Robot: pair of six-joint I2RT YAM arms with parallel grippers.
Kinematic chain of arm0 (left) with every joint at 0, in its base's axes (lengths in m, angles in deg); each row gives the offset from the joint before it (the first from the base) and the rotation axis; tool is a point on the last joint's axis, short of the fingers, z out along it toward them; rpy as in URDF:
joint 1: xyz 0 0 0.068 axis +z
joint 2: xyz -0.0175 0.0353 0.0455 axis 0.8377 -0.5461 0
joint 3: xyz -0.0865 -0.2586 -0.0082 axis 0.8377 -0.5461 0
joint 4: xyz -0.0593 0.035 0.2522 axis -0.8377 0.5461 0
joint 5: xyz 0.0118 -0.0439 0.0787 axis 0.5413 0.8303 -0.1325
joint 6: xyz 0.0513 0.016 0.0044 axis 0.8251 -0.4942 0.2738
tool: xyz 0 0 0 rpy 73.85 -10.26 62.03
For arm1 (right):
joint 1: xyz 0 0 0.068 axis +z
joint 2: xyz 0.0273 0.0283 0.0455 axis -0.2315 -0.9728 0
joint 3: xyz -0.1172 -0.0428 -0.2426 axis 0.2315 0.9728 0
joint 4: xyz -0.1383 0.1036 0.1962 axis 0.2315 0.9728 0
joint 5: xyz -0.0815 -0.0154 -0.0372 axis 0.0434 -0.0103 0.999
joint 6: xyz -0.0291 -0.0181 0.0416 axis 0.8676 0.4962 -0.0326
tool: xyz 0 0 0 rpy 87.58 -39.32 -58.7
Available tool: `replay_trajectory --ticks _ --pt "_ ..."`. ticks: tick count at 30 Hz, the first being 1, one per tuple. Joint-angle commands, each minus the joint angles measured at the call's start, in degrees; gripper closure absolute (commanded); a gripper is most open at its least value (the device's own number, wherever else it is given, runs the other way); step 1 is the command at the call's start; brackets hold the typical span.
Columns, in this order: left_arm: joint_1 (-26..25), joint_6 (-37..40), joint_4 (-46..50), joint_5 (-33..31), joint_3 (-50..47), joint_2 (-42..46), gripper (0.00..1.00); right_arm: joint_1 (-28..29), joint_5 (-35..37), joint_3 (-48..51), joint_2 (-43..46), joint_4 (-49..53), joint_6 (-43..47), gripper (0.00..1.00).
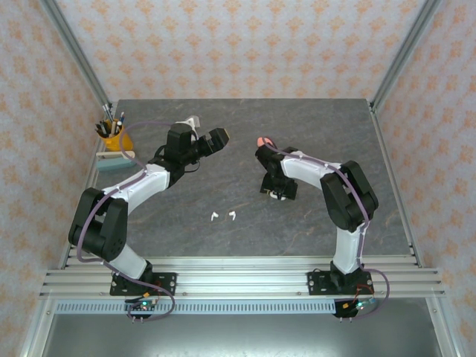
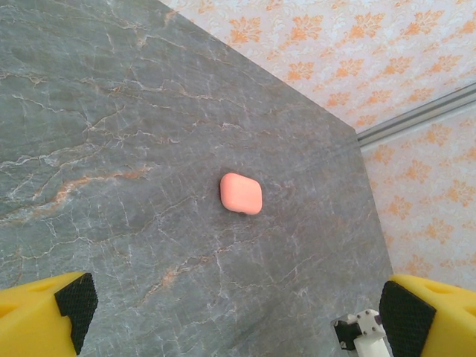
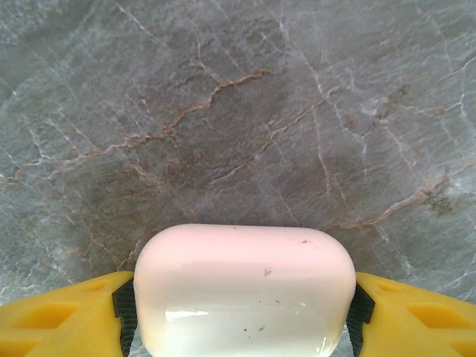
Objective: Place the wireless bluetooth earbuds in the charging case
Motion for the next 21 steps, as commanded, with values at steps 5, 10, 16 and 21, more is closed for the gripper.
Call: replay_trajectory --ticks 5,10,16,21 --pt "0.7 0.3 0.2 1.4 0.8 -0.5 0.00 -2.3 -0.9 3.2 0.4 -1.2 -5.6 0.27" --pt "0.7 0.2 -0.1 1.6 0.5 -0.6 0.00 -2.6 -1.5 3.3 -0.3 -1.8 -7.0 0.27" --pt "0.5 0.1 -0.6 2.2 0.0 -0.9 0.00 -3.1 -0.7 2.8 -1.3 -1.6 -5.7 0.28" --pt "0.0 0.1 -1.0 2.9 -0.3 -1.4 0.00 -4.1 -2.1 2.8 -2.8 -2.5 -4.6 0.31"
